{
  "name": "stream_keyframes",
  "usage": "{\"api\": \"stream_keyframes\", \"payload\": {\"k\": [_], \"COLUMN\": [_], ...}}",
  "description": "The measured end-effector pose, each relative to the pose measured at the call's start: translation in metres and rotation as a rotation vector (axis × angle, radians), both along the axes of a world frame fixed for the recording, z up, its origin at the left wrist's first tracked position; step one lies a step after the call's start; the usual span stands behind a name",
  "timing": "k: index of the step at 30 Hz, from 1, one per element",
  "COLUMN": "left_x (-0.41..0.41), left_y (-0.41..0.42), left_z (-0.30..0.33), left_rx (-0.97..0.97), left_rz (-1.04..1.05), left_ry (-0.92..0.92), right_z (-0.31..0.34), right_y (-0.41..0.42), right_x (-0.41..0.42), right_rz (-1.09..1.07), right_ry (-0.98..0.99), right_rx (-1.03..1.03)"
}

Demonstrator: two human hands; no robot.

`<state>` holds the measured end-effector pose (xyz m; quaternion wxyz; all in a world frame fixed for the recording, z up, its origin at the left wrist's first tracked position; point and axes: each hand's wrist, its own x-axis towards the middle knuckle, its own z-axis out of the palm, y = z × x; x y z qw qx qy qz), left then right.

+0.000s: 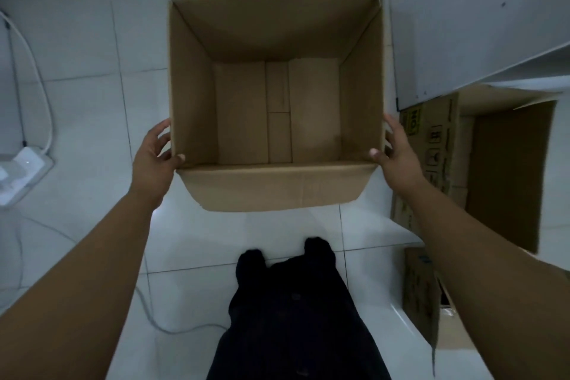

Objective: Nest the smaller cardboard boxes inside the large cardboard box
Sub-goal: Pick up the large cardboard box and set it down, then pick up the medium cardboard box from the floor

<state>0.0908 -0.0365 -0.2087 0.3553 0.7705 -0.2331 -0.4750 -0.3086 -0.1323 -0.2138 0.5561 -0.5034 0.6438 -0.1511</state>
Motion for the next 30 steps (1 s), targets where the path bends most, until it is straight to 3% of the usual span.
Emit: {"api": "stream_keyframes", "payload": {"k": [3,7,13,19,30], "left_x": [-0.007,-0.021,-0.094,-0.214,-0.438], "left_y": [0.006,0.016,0.043,0.089,0.149], "left_z": [0.014,0.051,0.119,0.164,0.193], "left_rx": [0.126,0.312,0.442,0.428,0.296], "left_rz": [-0.068,-0.329,-0.417,-0.472,-0.275], "left_ry": [-0.109,-0.394,-0.234,-0.004,0.173], "right_z": [0.015,0.057,0.126,0.152,0.198], "right_y": [0.003,0.02,0.098,0.163,0.195], "right_x": [-0.003,-0.022,-0.073,-0.135,-0.272], "right_rz": [0.039,0.047,-0.103,-0.306,-0.089], "right_ry": [0.103,0.212,0.258,0.163,0.226], "right_rx": [0.023,0.067,0.132,0.25,0.188]}}
